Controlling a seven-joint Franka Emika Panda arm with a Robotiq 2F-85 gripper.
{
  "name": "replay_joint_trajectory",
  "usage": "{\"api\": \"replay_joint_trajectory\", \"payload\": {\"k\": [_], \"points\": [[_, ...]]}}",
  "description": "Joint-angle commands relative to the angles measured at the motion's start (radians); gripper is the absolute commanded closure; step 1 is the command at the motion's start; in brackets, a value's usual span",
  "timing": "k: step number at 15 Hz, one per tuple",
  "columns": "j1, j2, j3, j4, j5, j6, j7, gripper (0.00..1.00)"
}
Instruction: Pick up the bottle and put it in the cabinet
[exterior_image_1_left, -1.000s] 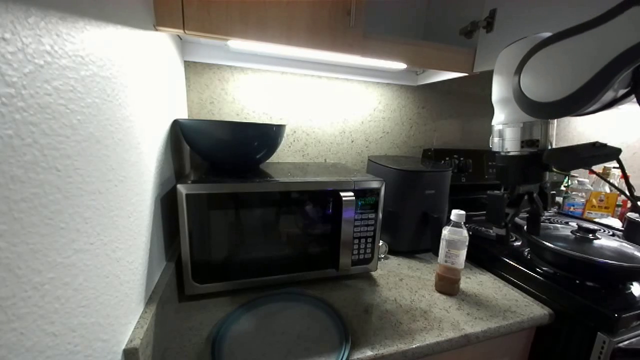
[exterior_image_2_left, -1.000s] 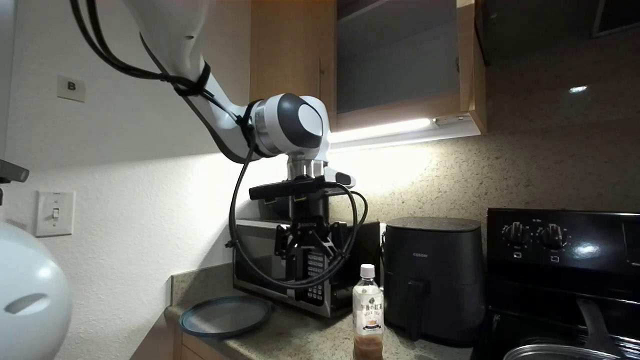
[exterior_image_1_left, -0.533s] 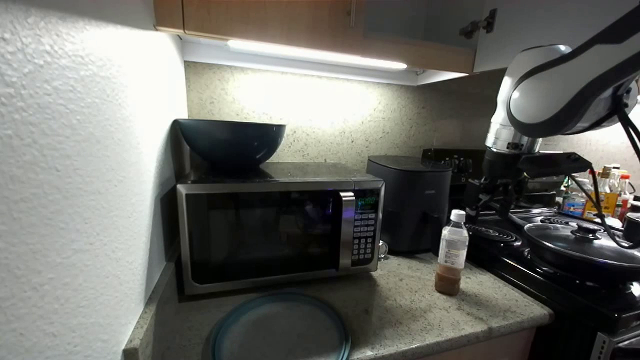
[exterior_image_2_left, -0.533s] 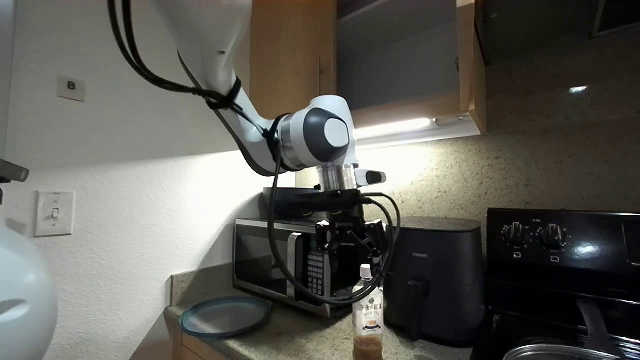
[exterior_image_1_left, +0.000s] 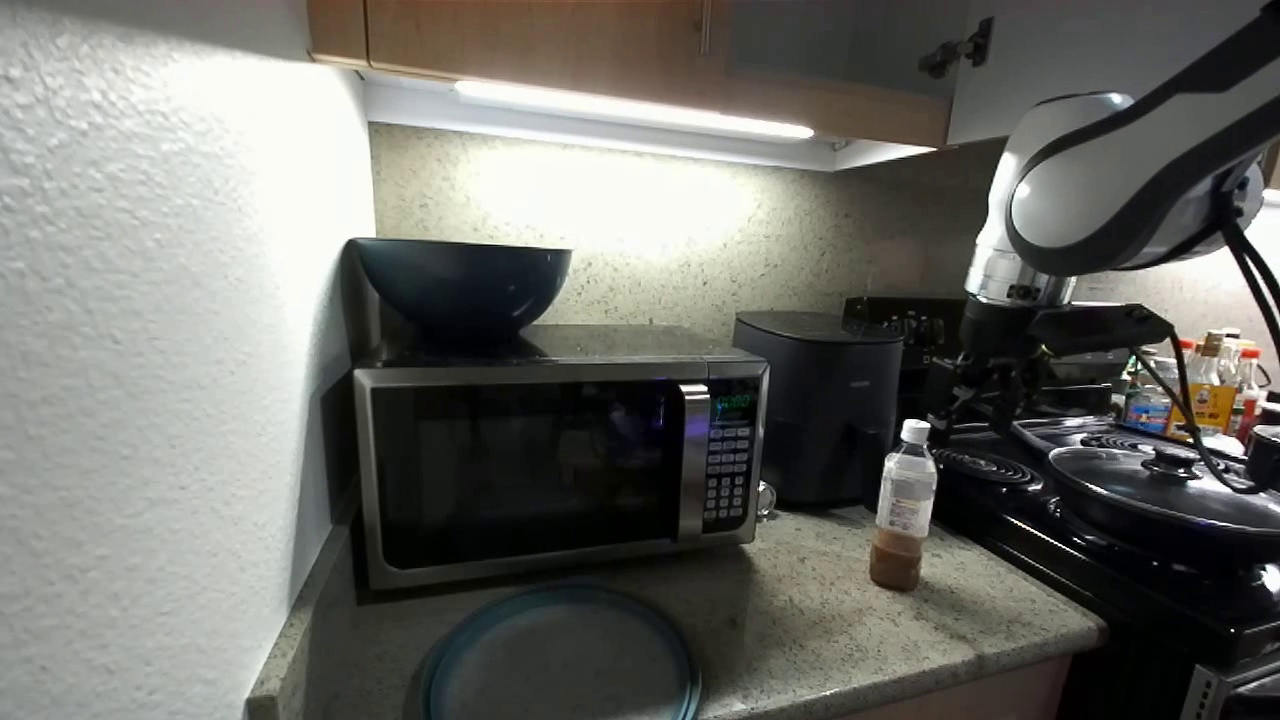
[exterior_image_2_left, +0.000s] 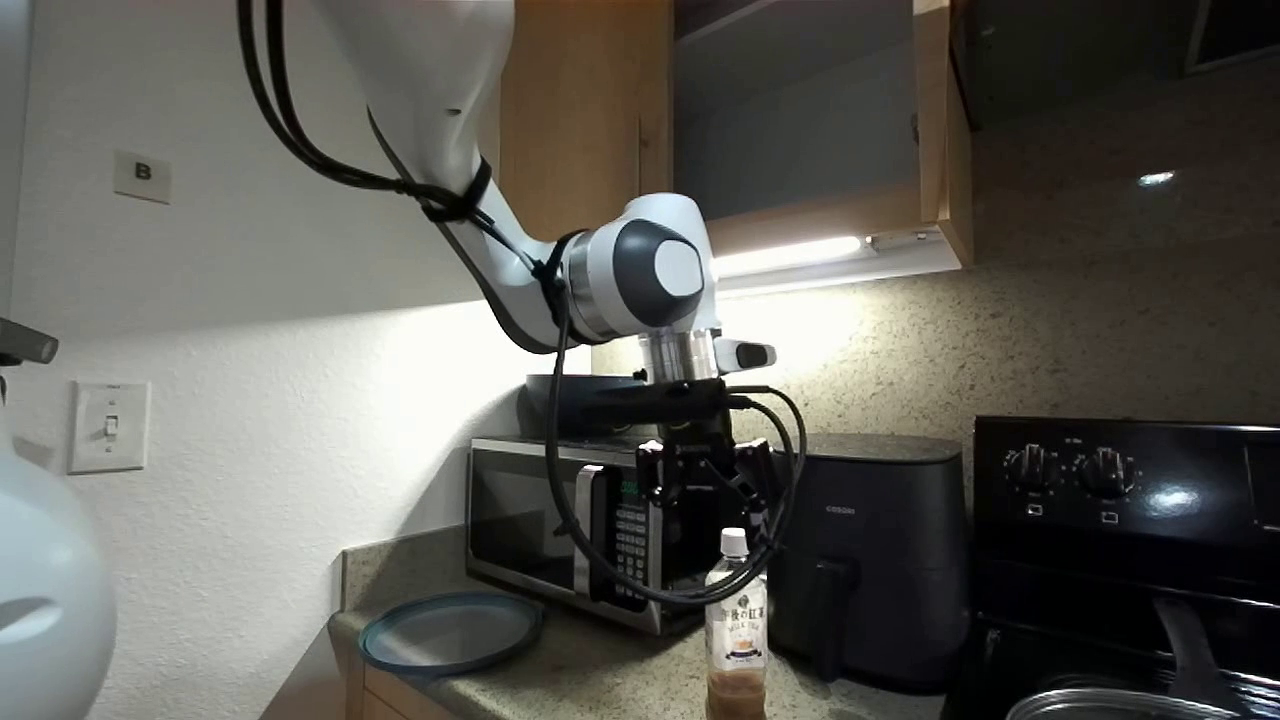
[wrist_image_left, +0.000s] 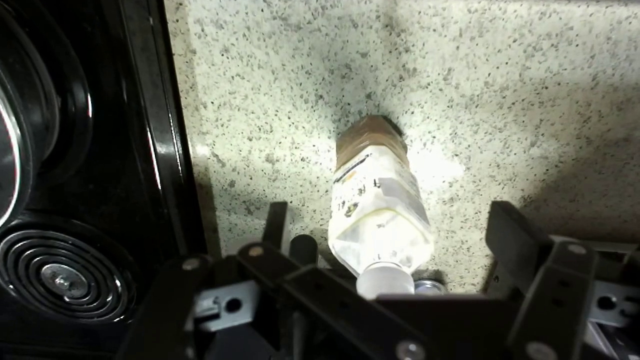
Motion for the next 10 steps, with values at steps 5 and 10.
{"api": "replay_joint_trajectory", "payload": {"k": [5,10], "points": [[-0.004,0.088,0.001,0.090,0.014,0.020,-0.014,0.00],[-0.003,0.164,0.003,0.164,-0.007,0.003,-0.024,0.00]]}}
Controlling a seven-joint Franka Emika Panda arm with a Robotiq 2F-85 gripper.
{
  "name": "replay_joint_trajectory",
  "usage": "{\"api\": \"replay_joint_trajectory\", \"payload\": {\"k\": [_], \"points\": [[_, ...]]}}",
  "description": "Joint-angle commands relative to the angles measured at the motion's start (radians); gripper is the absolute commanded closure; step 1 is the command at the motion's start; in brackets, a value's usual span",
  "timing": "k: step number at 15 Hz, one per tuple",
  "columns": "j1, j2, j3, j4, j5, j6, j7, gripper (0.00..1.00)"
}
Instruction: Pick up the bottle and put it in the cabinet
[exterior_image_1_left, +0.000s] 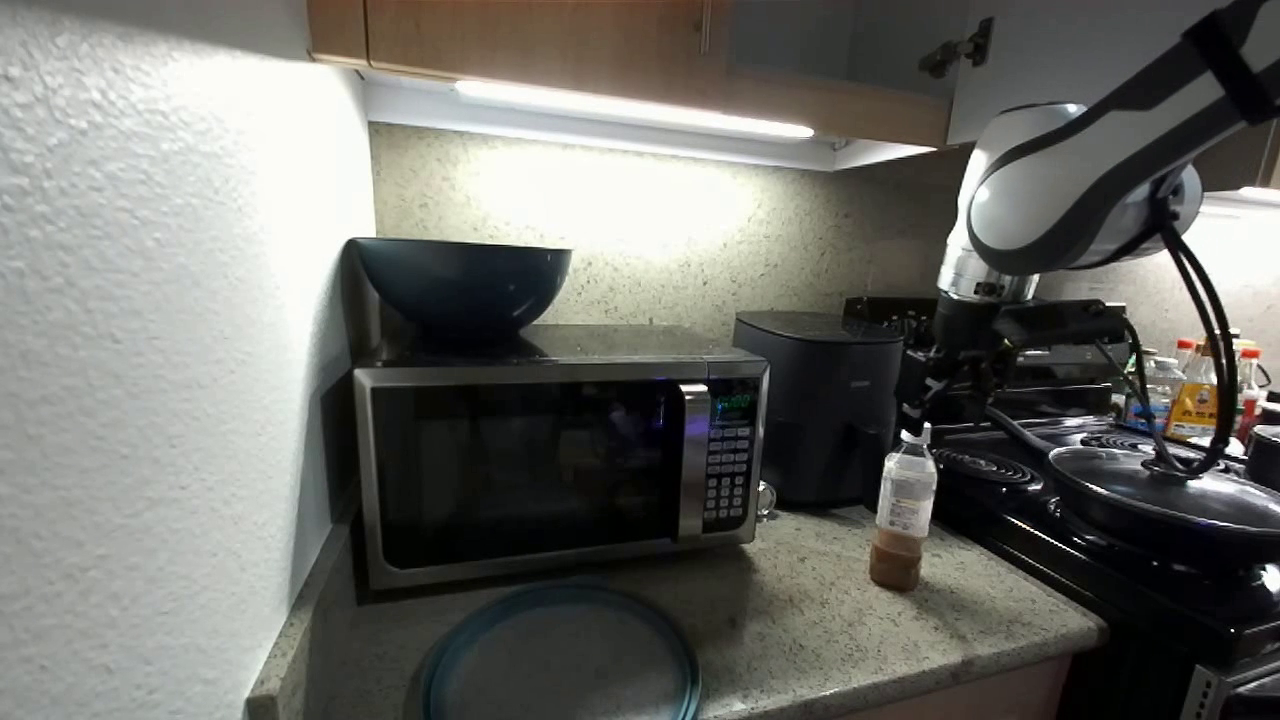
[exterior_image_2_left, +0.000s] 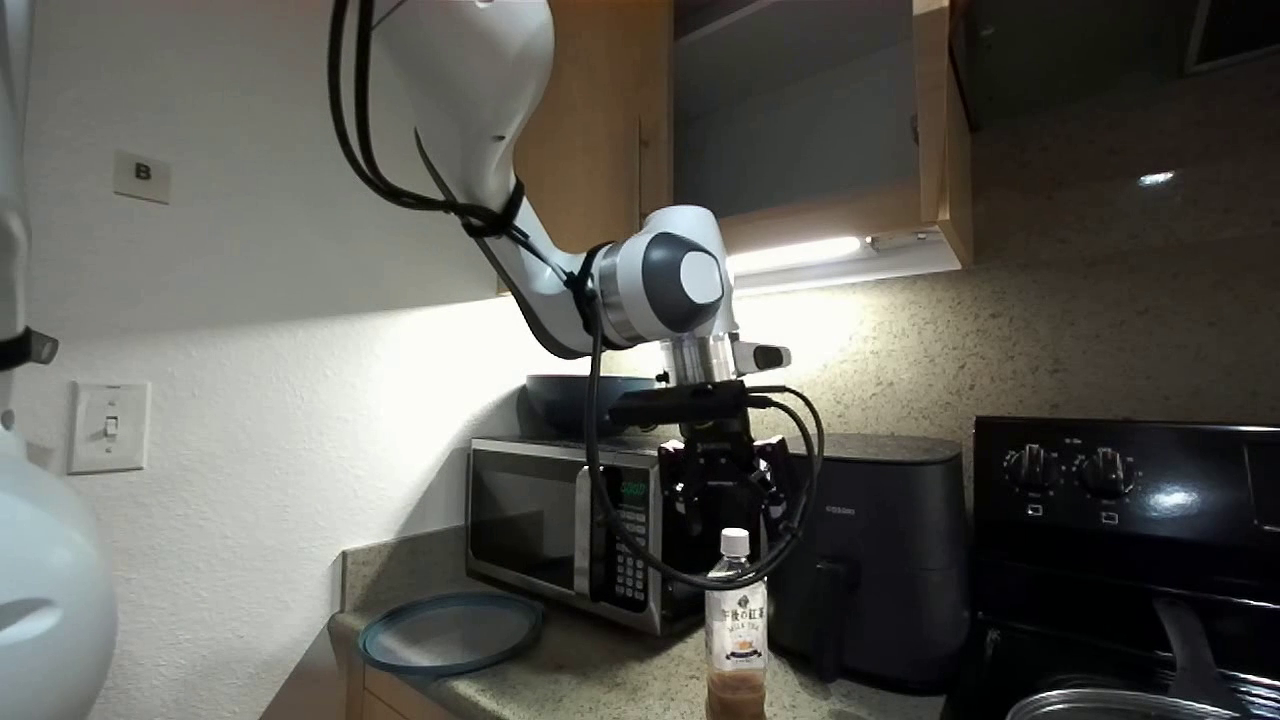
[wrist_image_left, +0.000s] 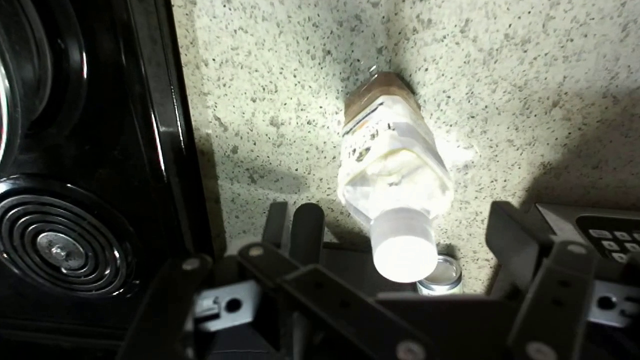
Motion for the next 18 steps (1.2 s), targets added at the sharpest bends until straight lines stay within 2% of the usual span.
{"api": "replay_joint_trajectory", "payload": {"k": [1,8,10,15,18], "points": [[-0.003,0.068,0.003,0.063,-0.014,-0.006,-0.027,0.00],[0.003,0.160,0.003,0.161,-0.030,-0.037,-0.063,0.00],[0.007,0.172,0.007,0.185,-0.019,-0.086,-0.053,0.00],[0.024,0.166,0.017,0.220,-0.038,-0.299,-0.002,0.00],[0.024,0.172,0.017,0.233,-0.010,-0.343,-0.035,0.00]]}}
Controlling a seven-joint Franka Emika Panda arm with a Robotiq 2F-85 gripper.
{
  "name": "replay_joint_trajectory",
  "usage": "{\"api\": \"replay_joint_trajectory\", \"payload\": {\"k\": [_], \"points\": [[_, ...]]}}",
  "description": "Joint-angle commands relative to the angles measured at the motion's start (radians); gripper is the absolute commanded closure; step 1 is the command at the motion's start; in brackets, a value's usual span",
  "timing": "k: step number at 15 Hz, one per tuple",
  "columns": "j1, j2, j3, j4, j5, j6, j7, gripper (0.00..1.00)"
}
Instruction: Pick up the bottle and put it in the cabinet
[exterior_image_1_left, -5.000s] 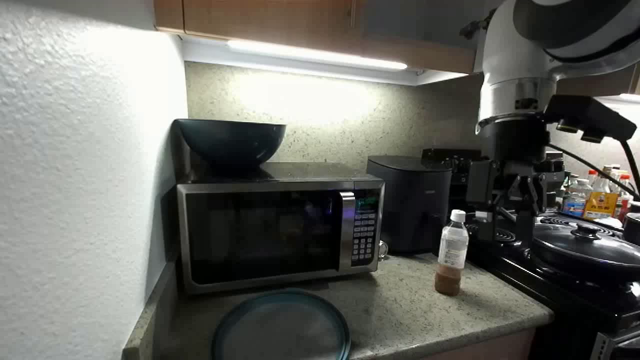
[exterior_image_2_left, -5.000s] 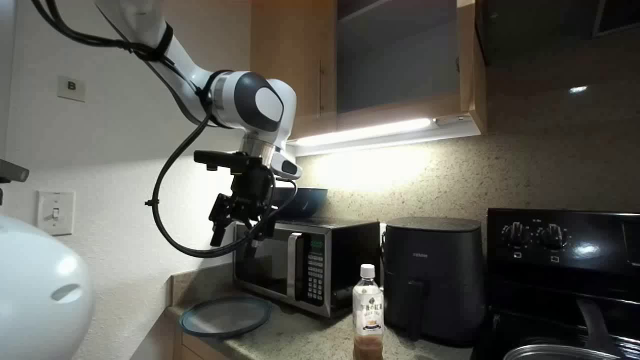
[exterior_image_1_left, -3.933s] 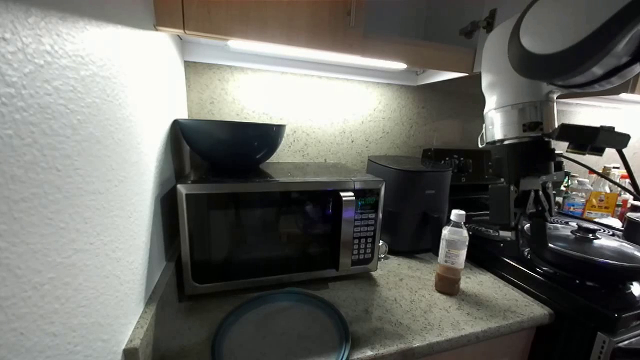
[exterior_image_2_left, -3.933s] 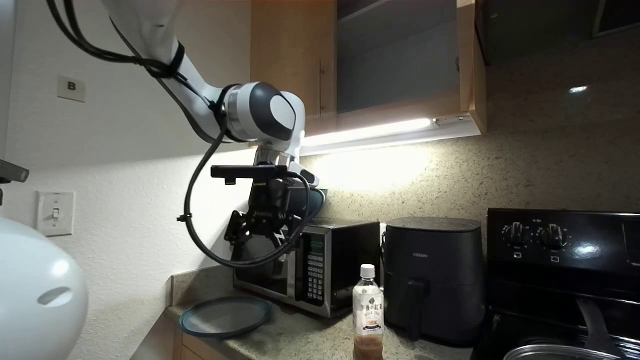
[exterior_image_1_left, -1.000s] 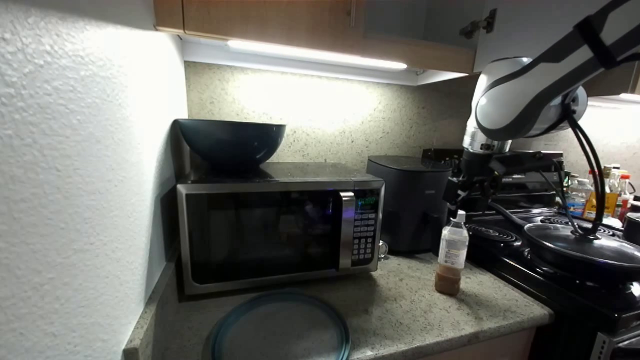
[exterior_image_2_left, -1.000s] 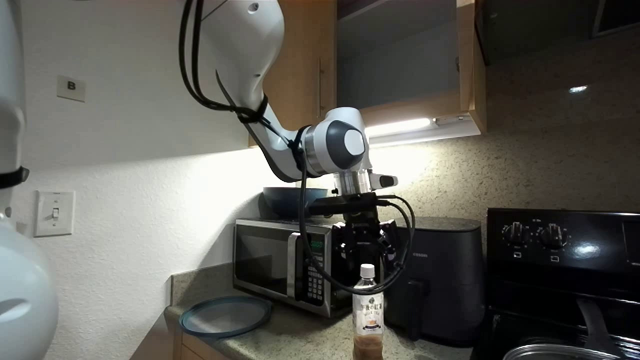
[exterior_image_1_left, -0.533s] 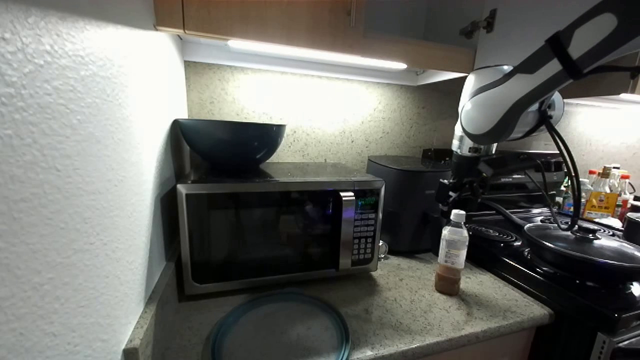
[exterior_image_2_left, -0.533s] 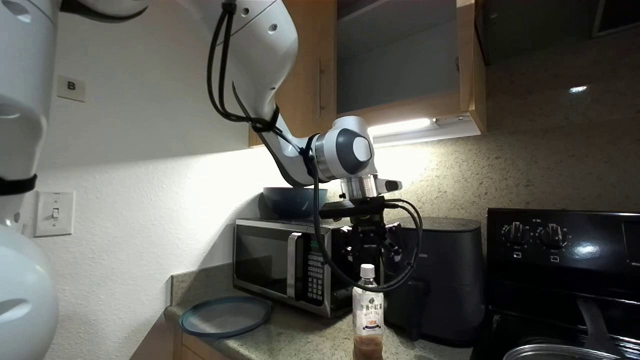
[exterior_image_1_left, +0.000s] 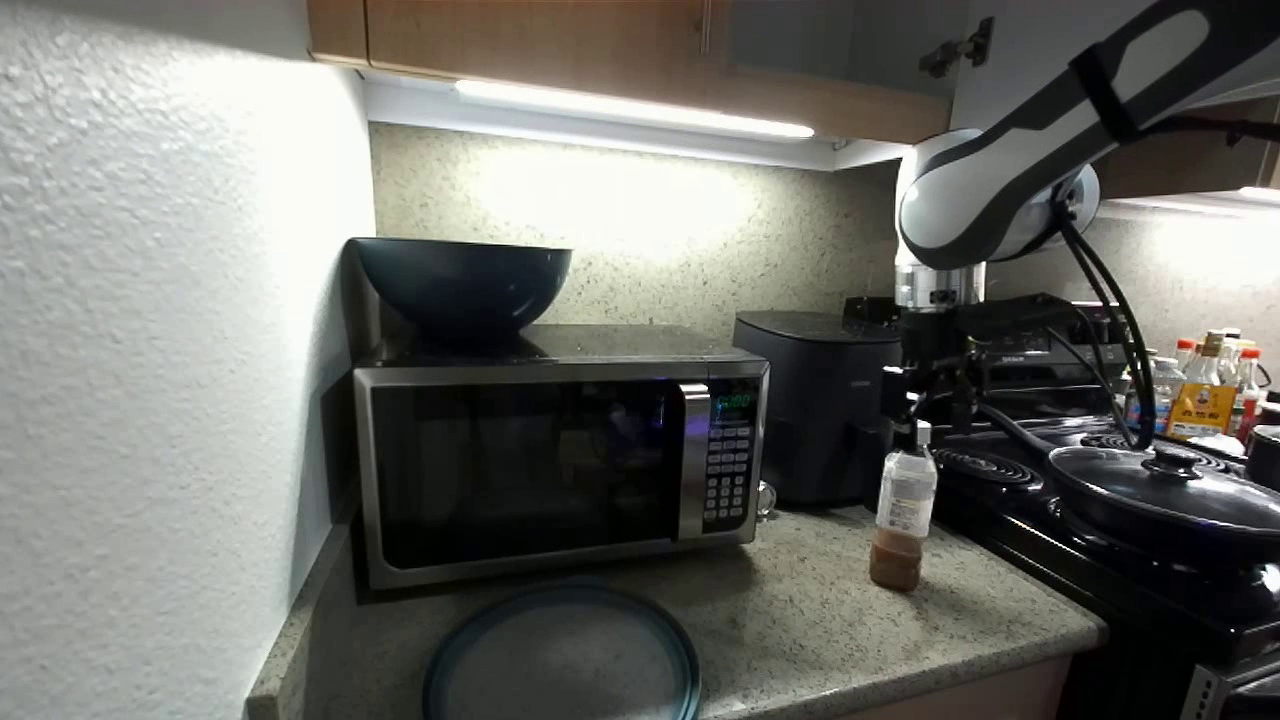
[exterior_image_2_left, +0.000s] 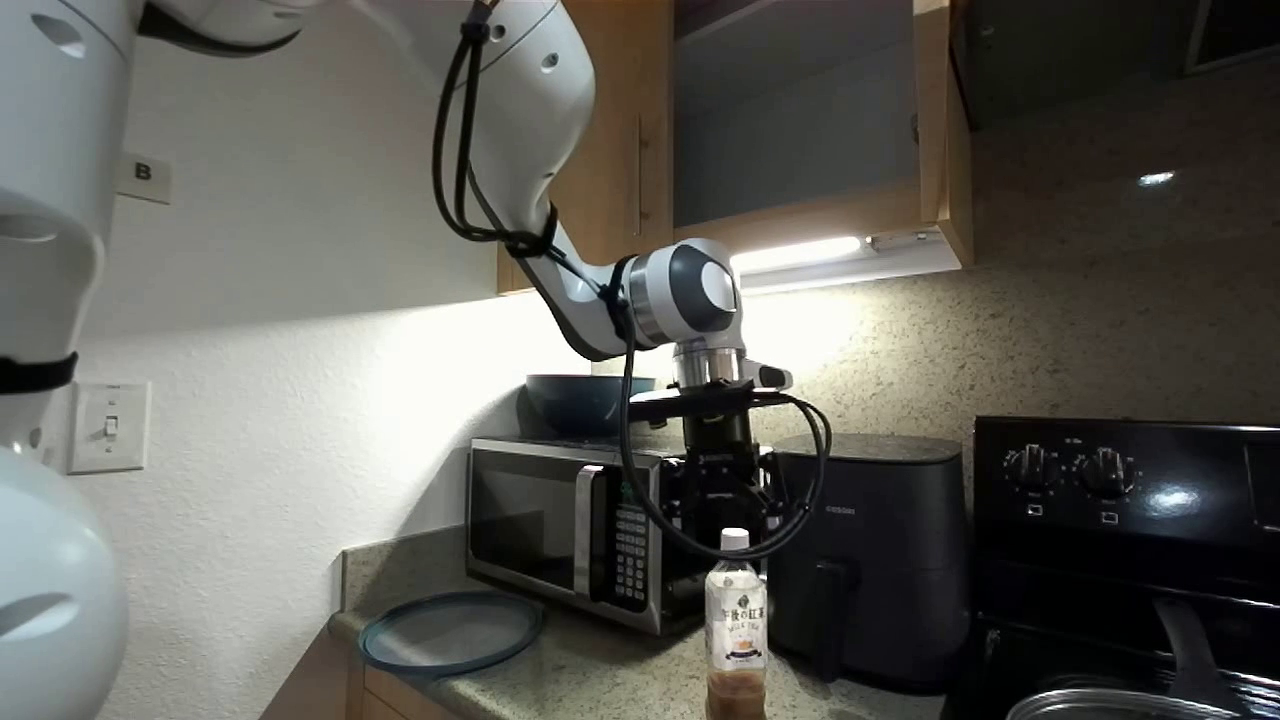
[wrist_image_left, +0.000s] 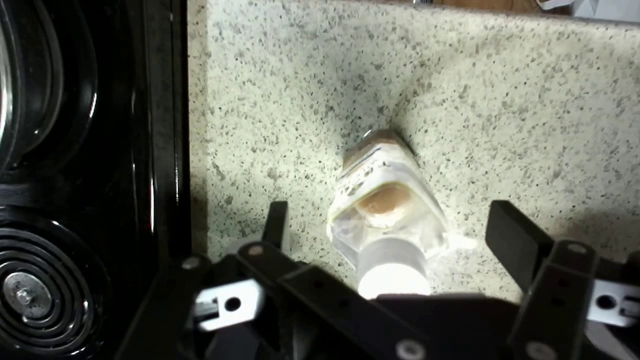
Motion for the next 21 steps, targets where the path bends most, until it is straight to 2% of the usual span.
{"api": "replay_joint_trajectory", "payload": {"k": [1,2,4,5,9,10,11,12,16,17,18,21], "points": [[0.000,0.006,0.003,0.018,0.015,-0.051,-0.016,0.00],[-0.002,0.005,0.003,0.015,0.022,-0.045,-0.028,0.00],[-0.004,0.007,0.002,0.009,0.031,-0.015,-0.053,0.13],[-0.005,0.011,0.002,0.009,0.036,-0.002,-0.065,0.33],[-0.006,0.017,0.001,0.002,0.041,0.049,-0.081,0.58],[-0.005,0.018,0.001,0.002,0.028,0.054,-0.064,0.16],[-0.002,0.015,0.001,0.000,0.009,0.053,-0.040,0.19],[-0.001,0.017,0.002,0.006,0.017,0.032,-0.036,0.44],[-0.001,0.017,0.002,0.007,0.017,0.035,-0.036,0.20],[-0.001,0.017,0.002,0.007,0.017,0.035,-0.036,0.19],[-0.001,0.018,0.002,0.007,0.017,0.037,-0.036,0.05],[-0.004,0.025,0.001,0.010,0.027,0.046,-0.050,0.00]]}}
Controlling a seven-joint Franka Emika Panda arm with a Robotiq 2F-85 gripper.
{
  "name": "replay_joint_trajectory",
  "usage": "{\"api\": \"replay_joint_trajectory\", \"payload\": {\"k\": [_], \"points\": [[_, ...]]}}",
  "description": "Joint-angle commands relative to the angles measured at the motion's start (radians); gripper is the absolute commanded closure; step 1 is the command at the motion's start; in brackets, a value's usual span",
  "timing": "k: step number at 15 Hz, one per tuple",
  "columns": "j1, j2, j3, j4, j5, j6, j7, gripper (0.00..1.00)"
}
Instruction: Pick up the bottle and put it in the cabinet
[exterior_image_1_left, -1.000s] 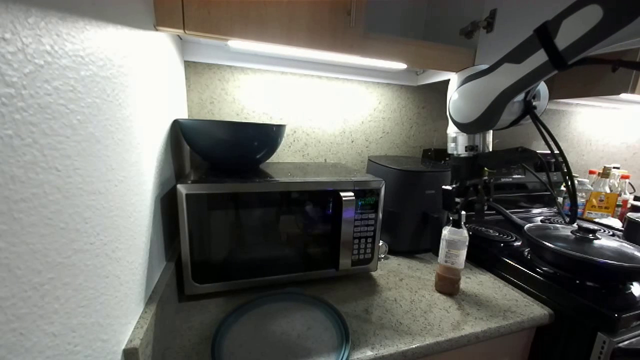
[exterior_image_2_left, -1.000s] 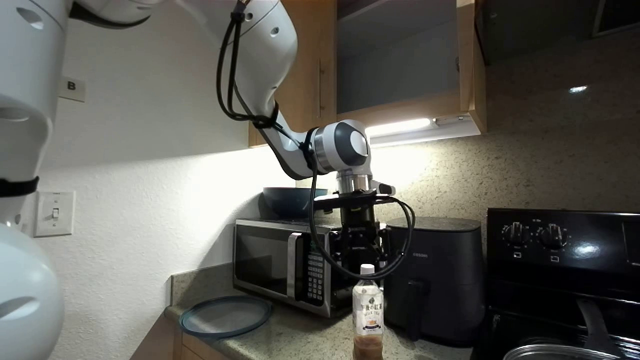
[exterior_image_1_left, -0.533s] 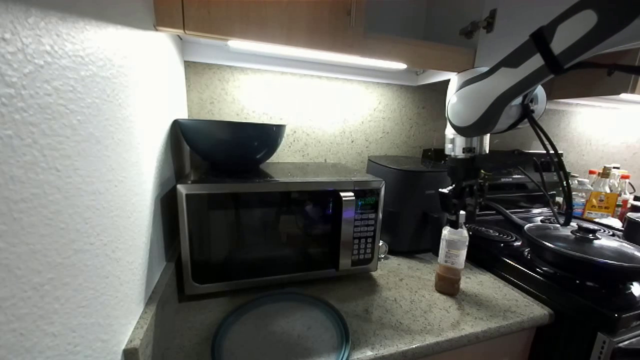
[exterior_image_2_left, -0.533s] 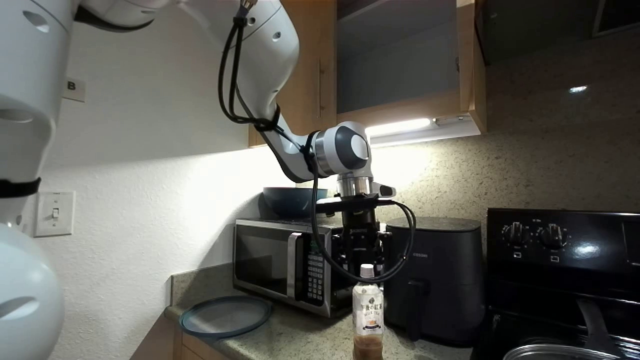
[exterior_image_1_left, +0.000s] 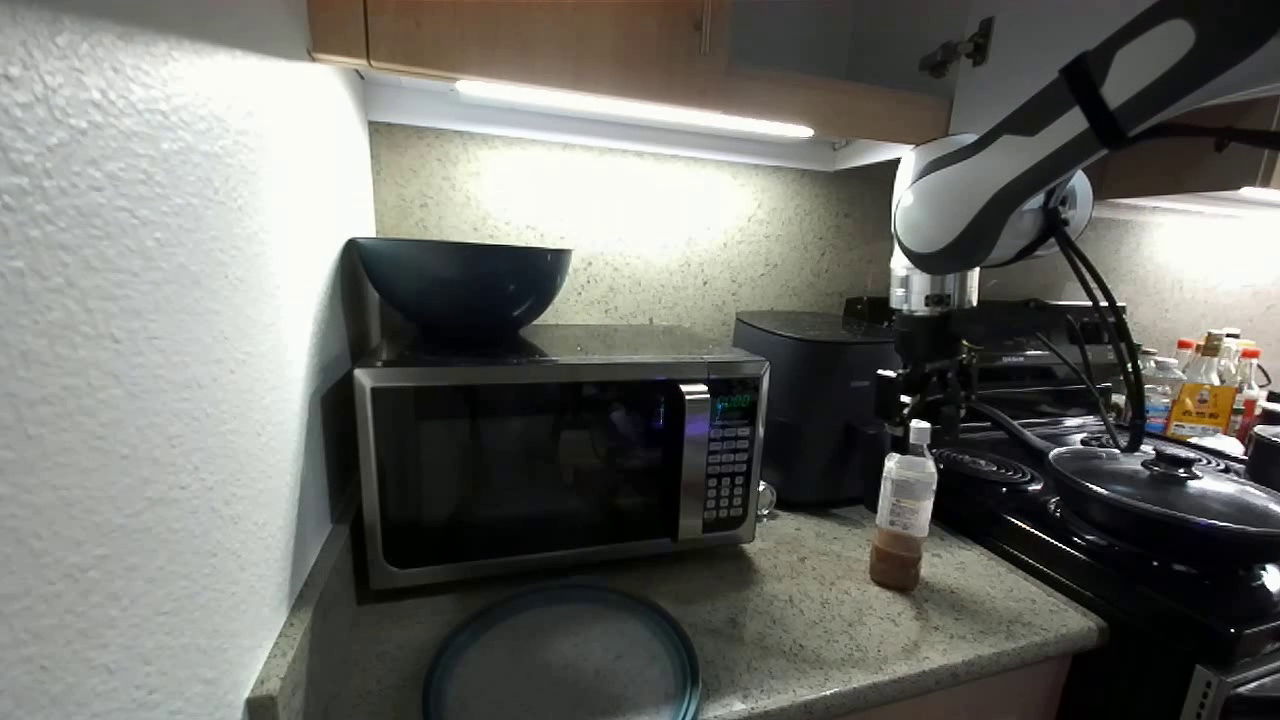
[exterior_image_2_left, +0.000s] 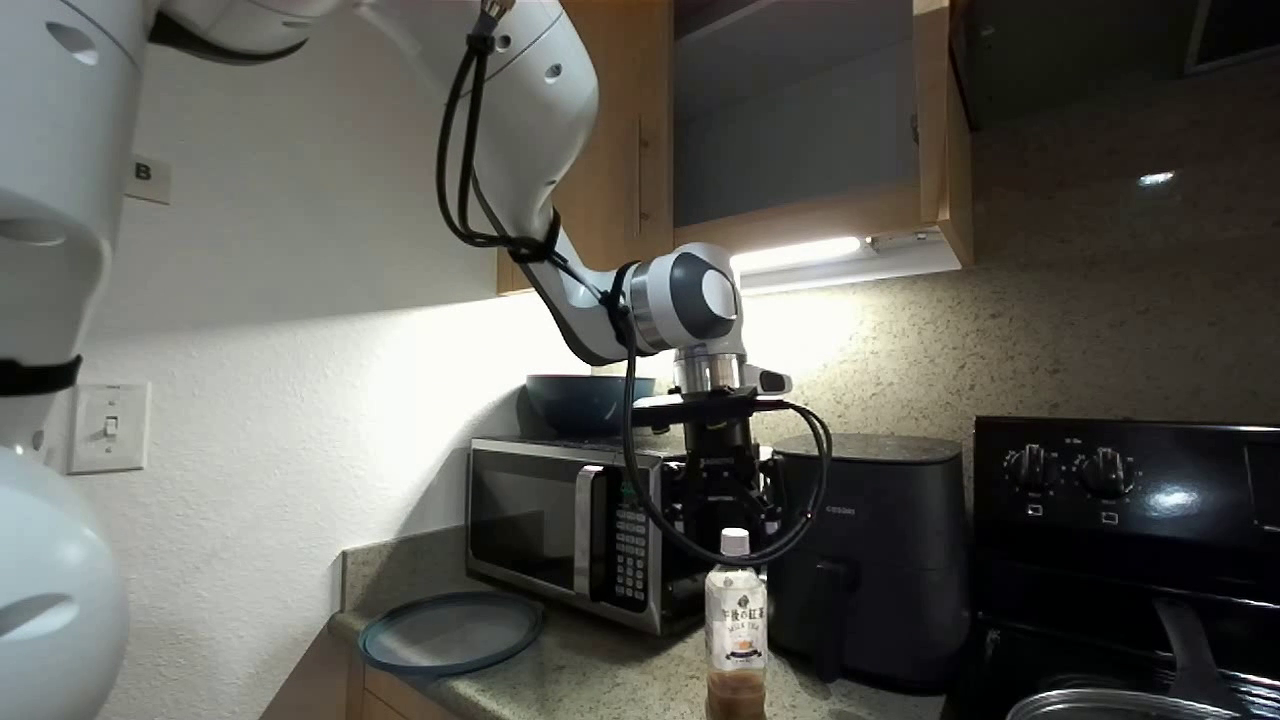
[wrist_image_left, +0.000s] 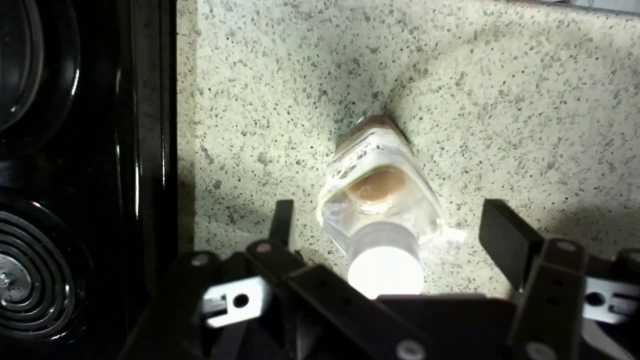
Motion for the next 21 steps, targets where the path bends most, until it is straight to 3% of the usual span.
{"api": "replay_joint_trajectory", "payload": {"k": [1,11,13,21], "points": [[-0.004,0.011,0.000,0.008,0.012,0.008,-0.017,0.00],[-0.007,0.046,0.000,0.031,0.019,0.016,-0.038,0.00],[-0.008,0.051,0.000,0.036,0.020,0.025,-0.043,0.26],[-0.007,0.058,0.001,0.044,0.019,0.059,-0.046,0.77]]}}
